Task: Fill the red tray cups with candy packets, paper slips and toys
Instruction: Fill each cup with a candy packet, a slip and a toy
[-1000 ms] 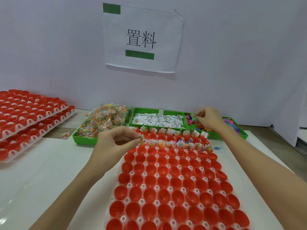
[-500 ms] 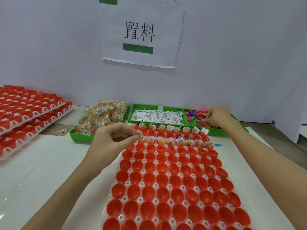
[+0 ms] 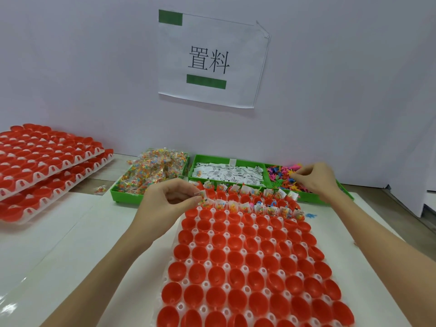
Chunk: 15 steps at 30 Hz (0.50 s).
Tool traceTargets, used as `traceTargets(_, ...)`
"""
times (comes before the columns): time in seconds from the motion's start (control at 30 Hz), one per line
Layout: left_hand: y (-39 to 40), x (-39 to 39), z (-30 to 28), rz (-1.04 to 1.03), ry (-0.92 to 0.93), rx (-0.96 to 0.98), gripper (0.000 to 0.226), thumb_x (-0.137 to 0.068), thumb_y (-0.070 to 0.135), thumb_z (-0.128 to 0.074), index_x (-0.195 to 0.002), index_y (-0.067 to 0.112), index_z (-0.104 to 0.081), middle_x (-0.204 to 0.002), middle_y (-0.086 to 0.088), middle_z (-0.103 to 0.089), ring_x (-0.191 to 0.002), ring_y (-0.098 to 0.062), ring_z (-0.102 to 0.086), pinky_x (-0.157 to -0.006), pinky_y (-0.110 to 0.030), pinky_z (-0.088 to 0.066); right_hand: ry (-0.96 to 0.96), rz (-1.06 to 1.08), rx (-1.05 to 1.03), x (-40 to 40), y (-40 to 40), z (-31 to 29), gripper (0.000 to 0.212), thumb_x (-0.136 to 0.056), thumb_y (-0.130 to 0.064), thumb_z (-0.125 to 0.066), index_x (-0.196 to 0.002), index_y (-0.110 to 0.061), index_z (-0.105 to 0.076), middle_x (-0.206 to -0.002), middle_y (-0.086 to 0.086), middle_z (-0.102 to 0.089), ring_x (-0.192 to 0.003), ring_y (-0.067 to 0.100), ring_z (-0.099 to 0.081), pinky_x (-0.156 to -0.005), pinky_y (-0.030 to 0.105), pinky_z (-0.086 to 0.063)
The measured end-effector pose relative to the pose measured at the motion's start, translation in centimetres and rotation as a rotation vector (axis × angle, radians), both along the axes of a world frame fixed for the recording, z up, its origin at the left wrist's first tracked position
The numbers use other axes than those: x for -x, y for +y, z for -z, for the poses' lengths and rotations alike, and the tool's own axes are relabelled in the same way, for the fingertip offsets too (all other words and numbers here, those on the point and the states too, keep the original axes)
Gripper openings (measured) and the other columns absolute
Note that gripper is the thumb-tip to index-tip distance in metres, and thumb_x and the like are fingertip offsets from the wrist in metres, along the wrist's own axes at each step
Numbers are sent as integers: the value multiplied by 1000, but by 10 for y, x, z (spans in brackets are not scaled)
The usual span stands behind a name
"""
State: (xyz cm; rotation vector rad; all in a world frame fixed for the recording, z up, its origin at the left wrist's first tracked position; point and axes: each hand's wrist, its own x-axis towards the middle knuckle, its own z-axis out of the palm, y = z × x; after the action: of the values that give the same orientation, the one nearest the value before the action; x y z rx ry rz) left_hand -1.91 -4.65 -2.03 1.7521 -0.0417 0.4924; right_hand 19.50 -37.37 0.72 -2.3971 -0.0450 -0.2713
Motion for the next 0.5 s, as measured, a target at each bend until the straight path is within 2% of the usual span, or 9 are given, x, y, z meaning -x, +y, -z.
traceTargets(0.1, 4, -1, 1, -29, 10, 17, 13, -81, 4, -84, -89, 14, -80, -85, -2, -80, -81, -18, -77, -72, -17, -57, 189, -142, -462, 16, 11, -2, 19, -80, -9, -84, -93, 4, -77, -89, 19, -75, -71, 19, -68, -65, 25, -59)
traceTargets(0.2, 8, -2, 2, -63, 28, 14, 14, -83, 3, -83, -92, 13, -80, -85, -2, -80, -82, -17, -77, -72, -16, -57, 346, -332, -635, 36, 31, -10, 25, -75, -13, -85, -95, 1, -78, -97, 22, -76, -77, 17, -74, -62, 20, -58)
traceTargets(0.33, 13, -3, 3, -61, 44, 6, 13, -84, 5, -82, -92, 15, -80, -85, -2, -79, -83, -17, -76, -73, -19, -59, 479, -541, -725, 64, 69, -17, 38, -77, -14, -83, -112, -3, -74, -107, 17, -77, -92, 20, -75, -73, 21, -59)
traceTargets(0.43, 17, -1, 0, -41, 40, -16, 13, -83, 9, -83, -90, 20, -81, -86, -1, -79, -82, -15, -75, -76, -23, -61, 445, -651, -638, 88, 102, -18, 27, -86, -13, -80, -112, -9, -76, -104, 11, -78, -94, 19, -76, -76, 20, -58)
traceTargets(0.5, 19, 1, -2, 11, 36, 6, 14, -82, 8, -84, -88, 21, -81, -87, -2, -80, -82, -15, -76, -75, -21, -59, 381, -671, -565, 103, 123, -17, 22, -86, -12, -81, -107, -9, -77, -97, 10, -79, -93, 21, -77, -75, 23, -60)
